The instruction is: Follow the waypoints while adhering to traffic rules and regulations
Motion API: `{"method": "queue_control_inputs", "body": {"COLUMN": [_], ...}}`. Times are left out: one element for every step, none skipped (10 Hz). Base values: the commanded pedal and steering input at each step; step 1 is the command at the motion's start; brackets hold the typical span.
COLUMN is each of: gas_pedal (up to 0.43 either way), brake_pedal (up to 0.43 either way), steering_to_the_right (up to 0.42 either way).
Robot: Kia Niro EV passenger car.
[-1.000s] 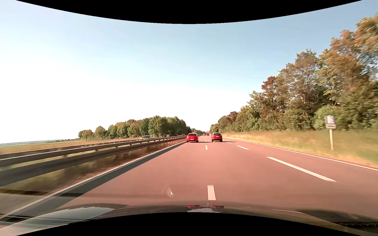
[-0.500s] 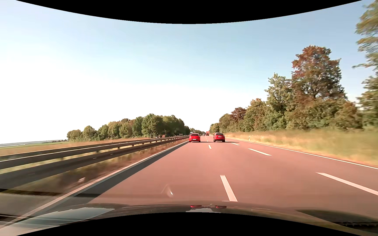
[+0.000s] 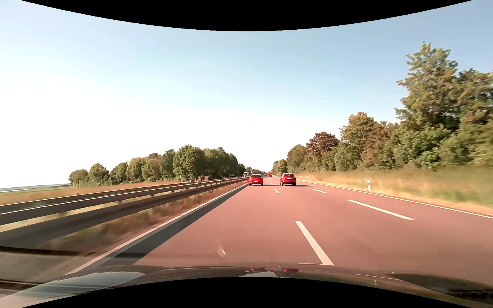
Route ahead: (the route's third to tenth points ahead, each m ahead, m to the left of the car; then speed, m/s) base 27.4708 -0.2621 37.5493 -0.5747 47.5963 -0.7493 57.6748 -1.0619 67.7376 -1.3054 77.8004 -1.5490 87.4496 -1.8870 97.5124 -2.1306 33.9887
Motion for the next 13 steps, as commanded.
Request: {"method": "queue_control_inputs", "body": {"gas_pedal": [0.469,0.469,0.469,0.469,0.469,0.469,0.469,0.469,0.469,0.469,0.469,0.469,0.469], "brake_pedal": [0.006,0.006,0.006,0.006,0.006,0.006,0.006,0.006,0.006,0.006,0.006,0.006,0.006], "steering_to_the_right": [0.000,0.001,0.000,0.000,0.000,0.000,0.000,0.000,0.000,-0.001,0.000,0.000,0.000]}}
